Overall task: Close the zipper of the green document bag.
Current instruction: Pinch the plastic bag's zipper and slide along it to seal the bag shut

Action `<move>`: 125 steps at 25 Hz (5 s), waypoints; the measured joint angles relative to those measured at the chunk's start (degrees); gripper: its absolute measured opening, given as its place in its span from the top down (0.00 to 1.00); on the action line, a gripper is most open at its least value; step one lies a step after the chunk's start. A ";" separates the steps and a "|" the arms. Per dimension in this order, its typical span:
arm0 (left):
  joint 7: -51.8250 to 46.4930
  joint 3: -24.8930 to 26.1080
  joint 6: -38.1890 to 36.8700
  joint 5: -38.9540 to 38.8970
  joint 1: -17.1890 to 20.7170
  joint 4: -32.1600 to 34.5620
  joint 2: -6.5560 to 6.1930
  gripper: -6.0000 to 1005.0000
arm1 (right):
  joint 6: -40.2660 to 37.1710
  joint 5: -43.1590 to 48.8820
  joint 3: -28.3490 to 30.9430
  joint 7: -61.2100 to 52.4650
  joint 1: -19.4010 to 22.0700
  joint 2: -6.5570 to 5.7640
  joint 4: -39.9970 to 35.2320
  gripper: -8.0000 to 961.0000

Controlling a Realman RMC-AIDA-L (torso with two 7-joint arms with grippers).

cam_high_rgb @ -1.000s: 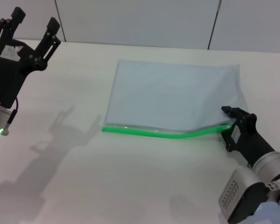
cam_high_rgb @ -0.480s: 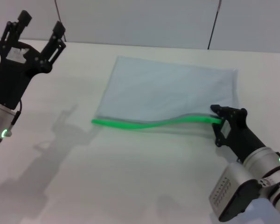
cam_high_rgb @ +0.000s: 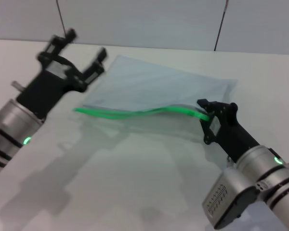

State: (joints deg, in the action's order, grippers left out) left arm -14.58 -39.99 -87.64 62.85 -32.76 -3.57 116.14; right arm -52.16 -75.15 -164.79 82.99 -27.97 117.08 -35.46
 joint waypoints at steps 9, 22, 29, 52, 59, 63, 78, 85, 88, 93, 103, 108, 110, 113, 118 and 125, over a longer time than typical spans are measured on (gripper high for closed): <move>6.15 -13.05 6.58 2.04 -3.11 0.56 0.35 0.19 | 3.10 1.27 -0.01 -4.40 -3.18 -0.07 -1.88 0.94; 21.79 -21.77 8.42 2.10 -4.18 -0.01 0.92 0.20 | 4.00 3.29 -0.01 -4.30 -4.06 0.15 -2.07 0.94; 31.96 -21.13 8.45 1.47 -3.98 -0.11 1.33 0.20 | 3.73 3.75 0.00 -3.99 -3.83 0.16 -2.46 0.94; 42.61 -20.84 8.13 1.71 -4.41 -0.13 1.46 0.43 | 4.05 6.89 -0.04 -3.80 -4.01 0.25 -3.41 0.94; 42.89 -21.15 8.33 2.59 -4.47 -0.13 1.46 0.67 | 4.68 7.61 -0.10 -3.80 -4.12 0.24 -3.38 0.94; 44.13 -21.17 8.39 3.48 -4.53 -0.14 1.46 0.70 | 4.89 8.81 -0.10 -3.94 -4.12 0.25 -3.38 0.94; 47.57 -20.85 8.28 3.57 -4.26 -0.90 1.55 0.76 | 4.89 8.98 -0.08 -4.17 -4.06 0.25 -3.38 0.94; 48.41 -20.87 8.12 3.51 -4.17 -0.94 1.55 0.84 | 4.89 8.98 -0.01 -4.04 -3.95 0.25 -3.38 0.94; 48.66 -20.82 8.10 3.49 -4.19 -1.29 1.55 0.87 | 4.89 8.99 -0.01 -3.97 -3.92 0.25 -3.39 0.94; 48.82 -20.82 8.12 3.47 -4.37 -1.70 1.55 0.90 | 4.89 9.00 0.00 -3.95 -3.92 0.24 -3.38 0.94; 48.85 -20.64 8.14 2.89 -4.06 -1.71 1.53 0.91 | 4.53 9.09 -0.01 -3.93 -3.84 0.25 -3.14 0.94; 48.86 -18.98 8.11 2.82 -3.39 -1.71 1.35 0.91 | 4.19 9.00 0.00 -4.36 -3.65 0.17 -2.88 0.94; 48.86 -18.19 8.10 2.81 -3.07 -1.71 1.27 0.91 | 4.12 8.72 0.00 -4.44 -3.65 0.14 -2.83 0.94; 48.85 -17.26 8.10 2.80 -2.61 -1.71 1.20 0.91 | 3.89 8.57 0.15 -5.16 -3.57 0.10 -2.61 0.94; 48.86 -15.63 8.04 2.79 -1.69 -1.71 1.09 0.90 | 1.16 8.48 0.15 -8.33 -3.35 0.00 -0.77 0.94; 48.85 -13.06 7.87 2.79 -0.56 -1.68 1.00 0.90 | -3.27 8.09 1.84 -12.52 -1.68 -0.04 2.72 0.94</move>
State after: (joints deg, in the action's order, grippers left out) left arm 34.28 -53.06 -79.77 65.64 -33.32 -5.24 117.14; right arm -55.43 -67.07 -162.95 70.47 -29.66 117.04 -32.74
